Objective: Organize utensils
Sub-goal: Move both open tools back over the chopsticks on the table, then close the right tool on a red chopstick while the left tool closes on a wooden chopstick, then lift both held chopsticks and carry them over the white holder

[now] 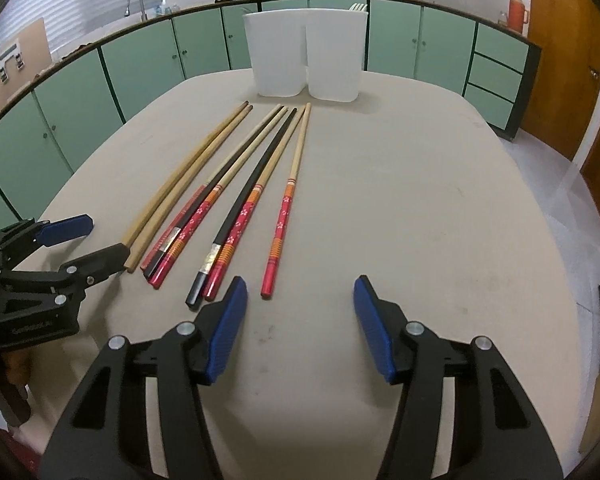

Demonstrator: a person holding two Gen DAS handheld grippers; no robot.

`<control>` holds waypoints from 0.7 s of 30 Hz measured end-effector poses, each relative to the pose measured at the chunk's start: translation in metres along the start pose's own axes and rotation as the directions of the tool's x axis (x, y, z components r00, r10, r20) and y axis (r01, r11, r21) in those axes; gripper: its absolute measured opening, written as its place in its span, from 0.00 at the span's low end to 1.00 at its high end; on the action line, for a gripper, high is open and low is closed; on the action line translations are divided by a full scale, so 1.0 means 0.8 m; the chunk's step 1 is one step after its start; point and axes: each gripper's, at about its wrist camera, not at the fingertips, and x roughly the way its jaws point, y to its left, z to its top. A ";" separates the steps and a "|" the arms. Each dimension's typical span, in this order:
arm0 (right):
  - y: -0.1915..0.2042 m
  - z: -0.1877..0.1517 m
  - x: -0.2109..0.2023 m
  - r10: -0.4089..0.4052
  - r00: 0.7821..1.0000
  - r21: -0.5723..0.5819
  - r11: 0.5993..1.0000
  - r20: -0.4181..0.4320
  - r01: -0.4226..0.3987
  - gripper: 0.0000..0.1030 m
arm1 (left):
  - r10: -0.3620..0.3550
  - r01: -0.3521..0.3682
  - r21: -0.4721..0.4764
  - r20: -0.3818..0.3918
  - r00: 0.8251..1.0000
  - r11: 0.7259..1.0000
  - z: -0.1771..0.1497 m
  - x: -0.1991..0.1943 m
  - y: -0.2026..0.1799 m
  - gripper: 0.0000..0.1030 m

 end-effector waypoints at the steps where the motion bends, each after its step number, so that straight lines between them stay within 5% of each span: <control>1: 0.000 0.000 0.000 0.002 1.000 0.002 1.000 0.002 -0.002 0.53 | 0.003 -0.003 -0.002 0.001 1.000 1.000 0.001 0.000 0.000 0.67; 6: 0.003 -0.001 0.001 0.011 1.000 0.005 1.000 0.016 -0.011 0.50 | -0.006 0.006 0.004 0.005 1.000 1.000 0.005 0.003 -0.005 0.52; 14: 0.010 -0.004 0.001 0.016 0.999 -0.007 1.000 0.039 -0.016 0.15 | -0.038 0.038 0.003 0.012 0.999 0.999 0.008 0.007 -0.019 0.08; 16: 0.010 -0.002 0.001 0.024 0.999 -0.013 1.000 0.038 -0.024 0.06 | -0.036 0.036 -0.007 0.012 0.999 0.999 0.011 0.008 -0.020 0.08; 21: 0.002 0.002 -0.004 0.045 0.998 0.017 0.999 0.032 -0.046 0.05 | -0.044 0.044 -0.014 0.019 0.999 0.999 0.016 0.002 -0.021 0.06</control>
